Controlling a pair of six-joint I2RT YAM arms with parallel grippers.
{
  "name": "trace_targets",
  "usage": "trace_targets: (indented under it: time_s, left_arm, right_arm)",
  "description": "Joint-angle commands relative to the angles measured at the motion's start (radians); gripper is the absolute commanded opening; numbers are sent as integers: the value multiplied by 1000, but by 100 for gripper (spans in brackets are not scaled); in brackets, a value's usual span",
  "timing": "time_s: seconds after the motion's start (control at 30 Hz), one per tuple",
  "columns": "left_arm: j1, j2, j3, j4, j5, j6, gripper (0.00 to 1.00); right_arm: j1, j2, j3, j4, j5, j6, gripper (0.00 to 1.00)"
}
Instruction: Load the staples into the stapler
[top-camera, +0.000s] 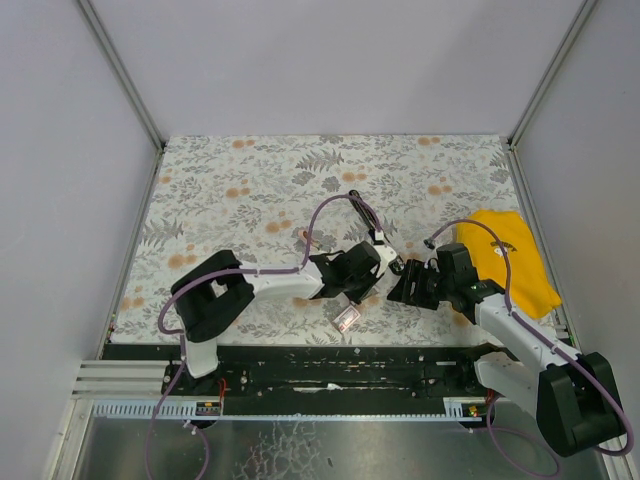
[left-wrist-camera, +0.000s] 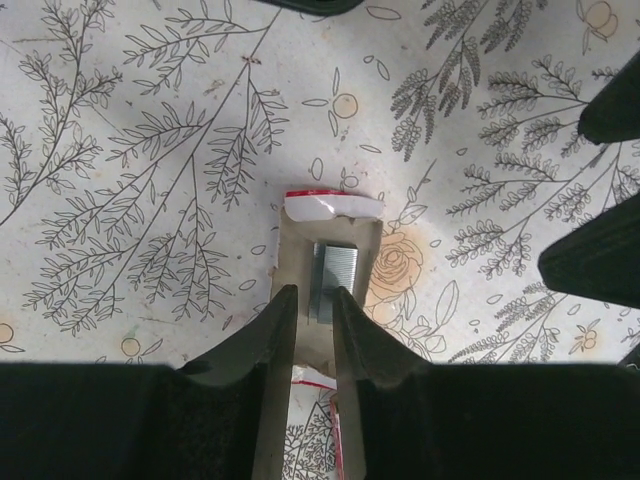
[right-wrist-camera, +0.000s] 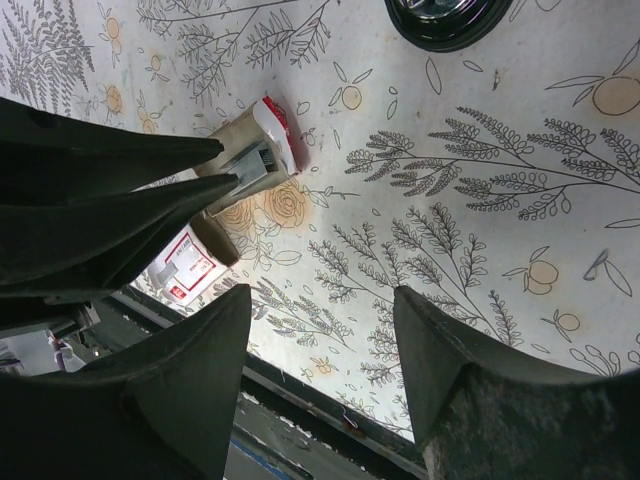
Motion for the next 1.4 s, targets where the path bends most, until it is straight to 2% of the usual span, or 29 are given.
trace_targets:
  time_s: [0.0,0.2,0.5,0.9,1.37]
  left_arm:
    - [16,13,31,32,-31,-21,18]
    - [25,16,25,44,-37,-27,13]
    - [24,44,40,30,0,-18,12]
    - [24,46,35,31,-46,-14,5]
    - [22,96,63,7,62,-8,3]
  right_arm:
    - [7,-6,-5,33,4,9,66]
    - [6,-2,-11,36,4,7,66]
    - [7,8,-12,44,2,7,66]
    - [7,11,-13,49,0,8,66]
    - [8,8,-14,47,2,9,66]
